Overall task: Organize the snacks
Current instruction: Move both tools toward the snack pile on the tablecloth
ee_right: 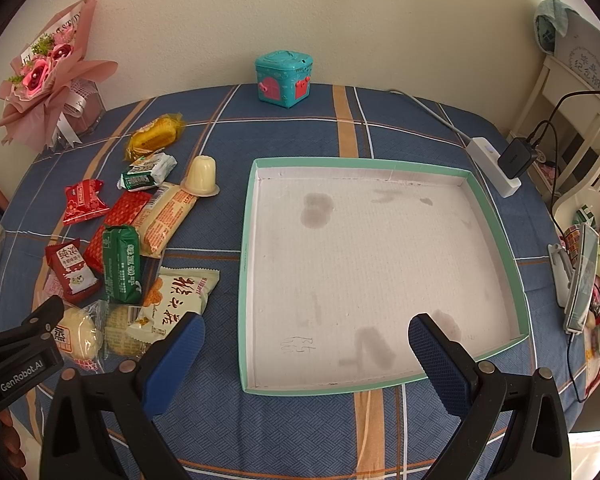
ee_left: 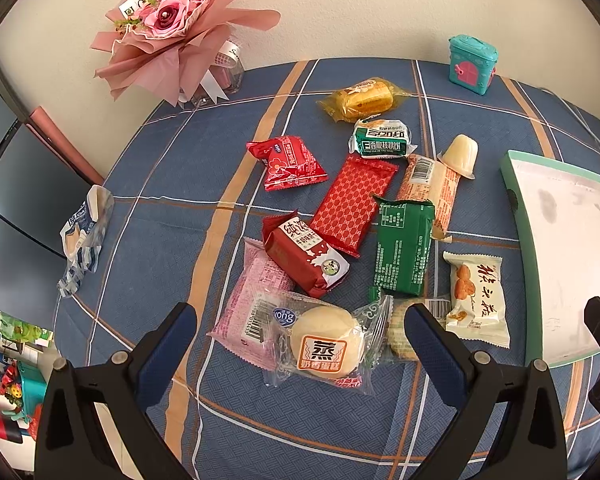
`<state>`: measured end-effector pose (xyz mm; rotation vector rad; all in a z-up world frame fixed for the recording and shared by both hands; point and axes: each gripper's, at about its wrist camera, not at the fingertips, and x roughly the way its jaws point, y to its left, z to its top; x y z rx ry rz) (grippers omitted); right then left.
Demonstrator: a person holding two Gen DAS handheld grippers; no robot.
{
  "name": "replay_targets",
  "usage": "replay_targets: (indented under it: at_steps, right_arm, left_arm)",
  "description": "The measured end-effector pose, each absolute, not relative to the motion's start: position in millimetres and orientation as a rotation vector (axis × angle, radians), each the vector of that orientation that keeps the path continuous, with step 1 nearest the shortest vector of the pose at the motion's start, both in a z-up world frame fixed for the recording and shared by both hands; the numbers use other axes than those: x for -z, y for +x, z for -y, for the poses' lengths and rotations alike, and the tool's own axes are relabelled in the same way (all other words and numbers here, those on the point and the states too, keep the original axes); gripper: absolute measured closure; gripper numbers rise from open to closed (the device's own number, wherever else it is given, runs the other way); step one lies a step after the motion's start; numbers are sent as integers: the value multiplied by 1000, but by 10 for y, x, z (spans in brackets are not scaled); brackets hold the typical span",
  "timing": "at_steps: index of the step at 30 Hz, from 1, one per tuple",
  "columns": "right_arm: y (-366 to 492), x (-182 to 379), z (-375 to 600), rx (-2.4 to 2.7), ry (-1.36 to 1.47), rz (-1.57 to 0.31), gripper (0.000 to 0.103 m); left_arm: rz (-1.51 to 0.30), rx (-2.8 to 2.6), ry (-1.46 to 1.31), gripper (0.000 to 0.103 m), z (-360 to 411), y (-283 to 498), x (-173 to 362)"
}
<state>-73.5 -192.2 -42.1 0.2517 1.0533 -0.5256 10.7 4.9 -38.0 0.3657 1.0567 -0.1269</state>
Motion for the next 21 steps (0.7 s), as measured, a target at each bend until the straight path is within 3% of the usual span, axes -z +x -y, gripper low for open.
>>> replay_targets:
  at_steps: [21]
  right_arm:
    - [-709,437,1870,508,262,-1054,0]
  left_arm:
    - [-1071,90,321,0,-128,209,344]
